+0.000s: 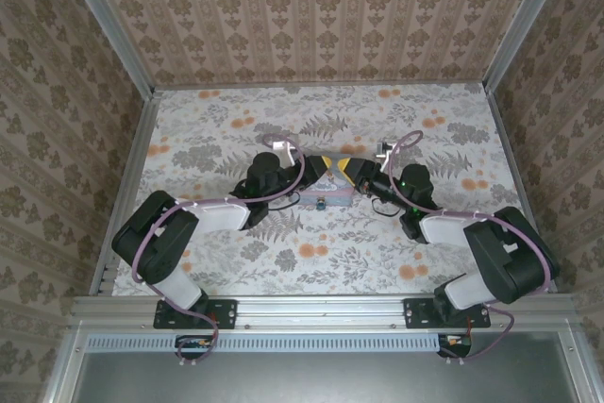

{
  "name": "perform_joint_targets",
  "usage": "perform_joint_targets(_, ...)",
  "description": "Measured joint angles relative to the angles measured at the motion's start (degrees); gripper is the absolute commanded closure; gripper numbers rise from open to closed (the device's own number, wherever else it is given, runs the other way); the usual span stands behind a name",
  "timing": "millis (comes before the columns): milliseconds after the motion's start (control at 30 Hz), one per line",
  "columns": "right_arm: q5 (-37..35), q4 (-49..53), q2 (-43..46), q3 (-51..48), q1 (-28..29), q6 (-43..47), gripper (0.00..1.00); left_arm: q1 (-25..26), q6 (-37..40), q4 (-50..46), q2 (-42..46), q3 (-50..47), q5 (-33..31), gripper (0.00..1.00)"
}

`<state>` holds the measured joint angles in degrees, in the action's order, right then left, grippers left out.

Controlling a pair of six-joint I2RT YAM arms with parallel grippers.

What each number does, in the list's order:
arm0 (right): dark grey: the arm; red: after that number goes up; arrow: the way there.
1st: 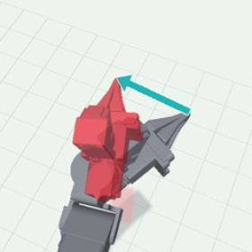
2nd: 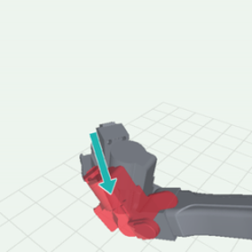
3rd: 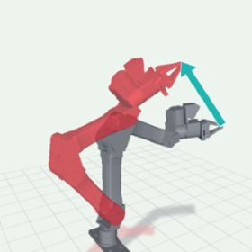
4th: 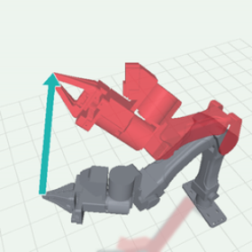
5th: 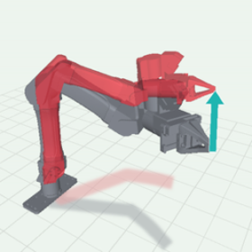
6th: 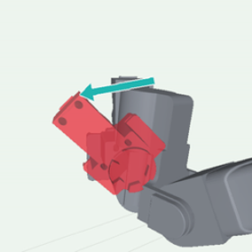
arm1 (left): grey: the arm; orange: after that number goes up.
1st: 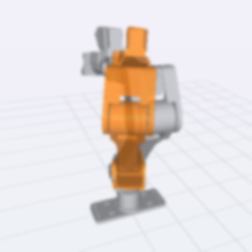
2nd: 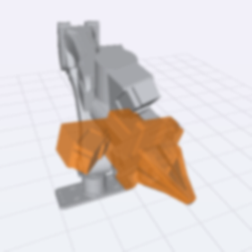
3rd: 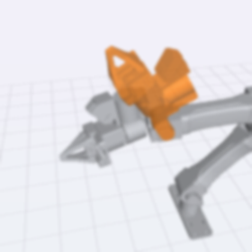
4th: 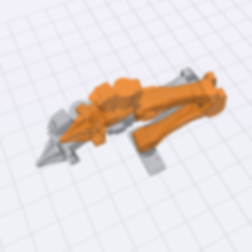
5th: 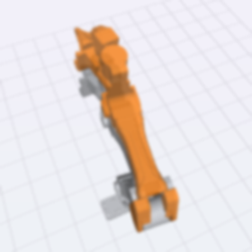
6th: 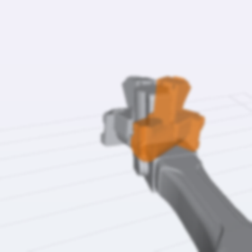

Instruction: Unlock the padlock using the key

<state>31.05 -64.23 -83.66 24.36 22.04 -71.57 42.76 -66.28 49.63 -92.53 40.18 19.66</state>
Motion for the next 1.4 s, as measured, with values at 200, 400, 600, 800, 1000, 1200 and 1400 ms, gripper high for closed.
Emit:
perform_joint_targets(200,1.0,-2.2,-2.1,0.0,1.1,-0.5,0.65,0.0,0.0,0.1,0.0,0.3,0.0,1.00)
perform_joint_targets(400,1.2,-3.4,-3.6,0.1,1.8,-0.7,0.66,0.0,0.0,0.1,0.0,0.4,-0.1,1.00)
perform_joint_targets(600,1.2,-5.0,-4.6,0.1,2.0,-0.9,0.68,0.0,0.0,0.1,0.0,0.5,-0.2,1.00)
perform_joint_targets(800,1.2,-5.5,-4.9,0.2,2.4,-0.9,0.71,0.4,0.0,0.1,0.0,0.7,-0.2,1.00)
perform_joint_targets(1000,1.2,-6.0,-5.4,0.3,2.7,-0.9,0.73,0.4,0.0,0.1,0.0,0.7,-0.2,1.00)
perform_joint_targets(1200,1.2,-6.3,-5.8,0.3,2.8,-1.1,0.77,0.5,0.0,0.1,0.0,0.9,-0.2,1.00)
perform_joint_targets(1400,1.2,-6.4,-6.1,0.3,3.0,-1.4,0.81,0.7,0.0,0.1,0.0,1.2,-0.4,1.00)
